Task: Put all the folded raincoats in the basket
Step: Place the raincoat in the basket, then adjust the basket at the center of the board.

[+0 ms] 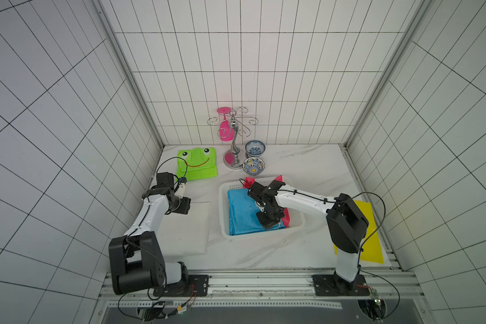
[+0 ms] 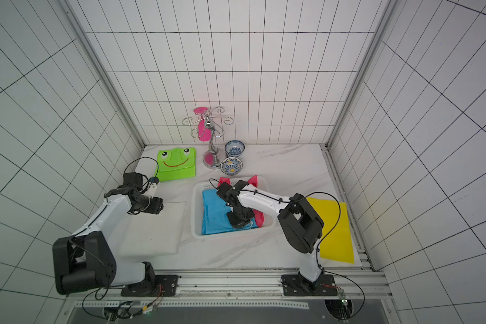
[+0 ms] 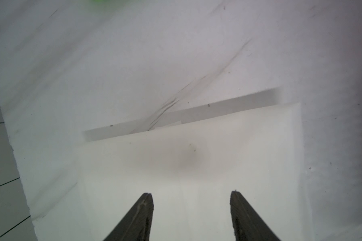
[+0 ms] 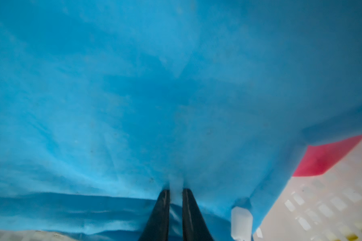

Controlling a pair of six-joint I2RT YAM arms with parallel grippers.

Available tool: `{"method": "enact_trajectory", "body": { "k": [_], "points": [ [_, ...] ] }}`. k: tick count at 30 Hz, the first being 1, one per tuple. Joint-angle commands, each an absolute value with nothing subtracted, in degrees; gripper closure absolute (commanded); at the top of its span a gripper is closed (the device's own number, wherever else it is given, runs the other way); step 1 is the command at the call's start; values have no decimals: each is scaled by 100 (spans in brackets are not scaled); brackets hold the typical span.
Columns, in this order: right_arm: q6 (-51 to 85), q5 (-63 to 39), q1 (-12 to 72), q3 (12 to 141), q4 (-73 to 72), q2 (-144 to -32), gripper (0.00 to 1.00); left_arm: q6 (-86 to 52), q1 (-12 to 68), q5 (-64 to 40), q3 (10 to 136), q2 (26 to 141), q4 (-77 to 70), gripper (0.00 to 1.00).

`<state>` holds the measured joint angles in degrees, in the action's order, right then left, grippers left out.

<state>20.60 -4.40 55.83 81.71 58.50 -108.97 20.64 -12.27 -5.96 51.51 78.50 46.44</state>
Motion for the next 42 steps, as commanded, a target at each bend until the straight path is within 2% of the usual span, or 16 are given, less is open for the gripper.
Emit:
{"method": "enact_trajectory", "body": {
  "k": [1,7,10,12,16,18,20,21,29,33,42],
  "points": [
    [1792,-124,5548,8411,5641,-10814,77,2355,-1397,-435,5161,7897,5011,38],
    [1619,487,5587,8317,5459,-9674,68,2672,-1789,-346,5014,7713,5078,35],
    [1327,-64,5716,8194,5307,-9301,63,2716,-1941,-178,4891,7630,5111,33],
    [1038,-566,5931,8443,5546,-9410,62,2715,-2088,32,4797,7577,5172,29],
    [-12,-383,6739,8480,5287,-9568,54,2824,-2625,209,4735,7576,5202,27],
    [-387,-375,6901,8517,5253,-9729,52,2882,-2786,150,4705,7542,5242,26],
    [-725,-512,6939,8681,5428,-9966,45,2932,-2873,166,4653,7471,5224,23],
    [-847,-567,6943,8762,5541,-10070,44,2952,-2894,165,4626,7449,5221,23],
    [-1397,-604,6911,8980,6010,-10671,47,3033,-2964,119,4520,7451,5213,21],
    [-987,-491,6623,9024,5963,-10775,67,2979,-2970,160,4515,7417,5153,20],
    [-498,-477,6147,8555,5685,-10397,66,2601,-2966,-87,4725,7413,5157,16]
  ]
}}
